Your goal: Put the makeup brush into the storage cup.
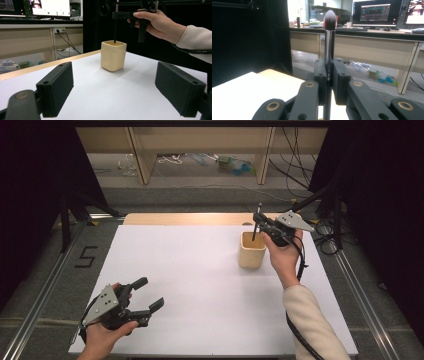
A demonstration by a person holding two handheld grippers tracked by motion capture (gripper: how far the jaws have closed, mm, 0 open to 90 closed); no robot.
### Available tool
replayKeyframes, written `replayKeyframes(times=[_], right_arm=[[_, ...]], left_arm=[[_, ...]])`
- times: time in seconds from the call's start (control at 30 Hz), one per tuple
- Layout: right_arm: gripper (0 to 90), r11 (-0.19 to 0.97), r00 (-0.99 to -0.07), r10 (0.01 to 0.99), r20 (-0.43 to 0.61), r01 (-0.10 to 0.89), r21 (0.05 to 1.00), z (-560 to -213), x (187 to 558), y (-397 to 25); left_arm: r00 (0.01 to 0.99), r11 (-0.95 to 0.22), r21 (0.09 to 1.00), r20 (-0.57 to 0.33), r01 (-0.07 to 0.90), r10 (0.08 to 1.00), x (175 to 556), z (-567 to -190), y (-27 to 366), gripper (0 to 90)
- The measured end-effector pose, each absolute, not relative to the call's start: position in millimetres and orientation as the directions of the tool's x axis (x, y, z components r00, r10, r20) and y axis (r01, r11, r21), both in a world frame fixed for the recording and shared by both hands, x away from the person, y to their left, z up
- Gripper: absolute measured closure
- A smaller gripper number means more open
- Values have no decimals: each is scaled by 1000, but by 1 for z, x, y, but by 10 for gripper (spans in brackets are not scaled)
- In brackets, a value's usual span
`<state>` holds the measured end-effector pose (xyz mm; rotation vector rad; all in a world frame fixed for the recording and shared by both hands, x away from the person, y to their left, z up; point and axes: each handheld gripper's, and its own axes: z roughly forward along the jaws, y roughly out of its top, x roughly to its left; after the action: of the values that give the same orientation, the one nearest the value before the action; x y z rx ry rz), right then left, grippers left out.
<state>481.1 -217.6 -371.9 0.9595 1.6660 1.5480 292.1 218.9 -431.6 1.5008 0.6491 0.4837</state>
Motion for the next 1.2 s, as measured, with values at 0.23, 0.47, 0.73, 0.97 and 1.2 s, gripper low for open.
replayKeyframes(times=[0.23,0.47,0.73,0.97,1.2], right_arm=[[837,37,-518,855,16,93,995,-374,482,-216],[837,38,-514,858,13,89,995,-376,484,-215],[837,39,-509,861,14,94,995,-378,486,-214],[837,51,-510,860,13,111,993,-379,486,-213],[837,54,-508,862,10,111,992,-380,487,-213]], left_arm=[[745,28,995,-91,97,661,292,-431,219,150],[745,29,995,-91,96,661,292,-431,219,150],[745,29,995,-91,96,661,292,-431,219,150],[746,29,995,-91,96,660,292,-431,219,150],[746,28,995,-91,96,660,292,-431,219,150]])
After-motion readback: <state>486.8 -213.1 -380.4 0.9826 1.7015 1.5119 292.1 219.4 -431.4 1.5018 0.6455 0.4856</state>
